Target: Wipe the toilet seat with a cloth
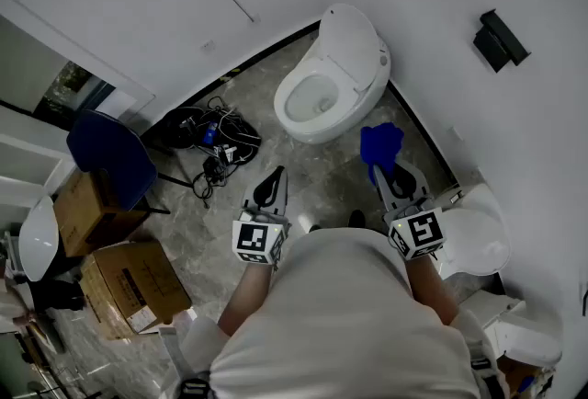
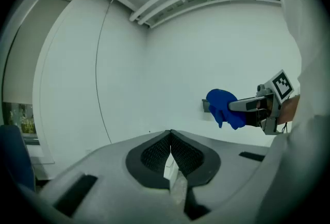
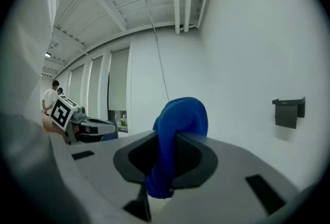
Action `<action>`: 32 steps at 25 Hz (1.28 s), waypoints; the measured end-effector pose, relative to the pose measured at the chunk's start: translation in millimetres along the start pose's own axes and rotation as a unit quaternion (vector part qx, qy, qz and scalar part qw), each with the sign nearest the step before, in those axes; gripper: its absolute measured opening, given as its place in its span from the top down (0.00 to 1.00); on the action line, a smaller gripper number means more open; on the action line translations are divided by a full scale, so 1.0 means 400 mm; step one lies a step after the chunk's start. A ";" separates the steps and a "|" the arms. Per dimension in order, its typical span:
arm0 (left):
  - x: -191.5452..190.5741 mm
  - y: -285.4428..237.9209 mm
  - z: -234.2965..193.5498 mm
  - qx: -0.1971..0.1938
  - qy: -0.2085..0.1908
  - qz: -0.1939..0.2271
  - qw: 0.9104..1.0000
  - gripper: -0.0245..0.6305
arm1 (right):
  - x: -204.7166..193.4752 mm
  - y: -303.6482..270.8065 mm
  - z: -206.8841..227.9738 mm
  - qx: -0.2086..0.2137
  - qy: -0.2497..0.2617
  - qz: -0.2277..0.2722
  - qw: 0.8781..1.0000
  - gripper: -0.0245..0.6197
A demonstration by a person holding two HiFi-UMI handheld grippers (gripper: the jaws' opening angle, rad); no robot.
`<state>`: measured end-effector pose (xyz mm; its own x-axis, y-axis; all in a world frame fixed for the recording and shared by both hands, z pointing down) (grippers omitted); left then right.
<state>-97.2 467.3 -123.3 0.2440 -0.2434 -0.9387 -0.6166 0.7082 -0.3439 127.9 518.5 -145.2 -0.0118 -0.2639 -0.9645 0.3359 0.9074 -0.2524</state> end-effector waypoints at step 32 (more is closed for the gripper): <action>0.067 -0.195 0.016 0.069 -0.014 -0.021 0.997 0.95 | 0.012 -0.148 0.284 0.061 0.008 -0.003 0.998 0.88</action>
<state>-37.6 409.7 -121.6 0.2903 -0.2574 -0.9217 -0.4973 0.7823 -0.3751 215.1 426.2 -125.9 -0.0280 -0.2632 -0.9643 0.4483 0.8590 -0.2474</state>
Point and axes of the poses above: the fingertips, and each gripper's own axes: y backward along the fingers, z to its right, x out of its top, the point moved 3 cm from there along y, backward along the fingers, and after that the axes turned 7 degrees about -z, right-handed, at the moved point
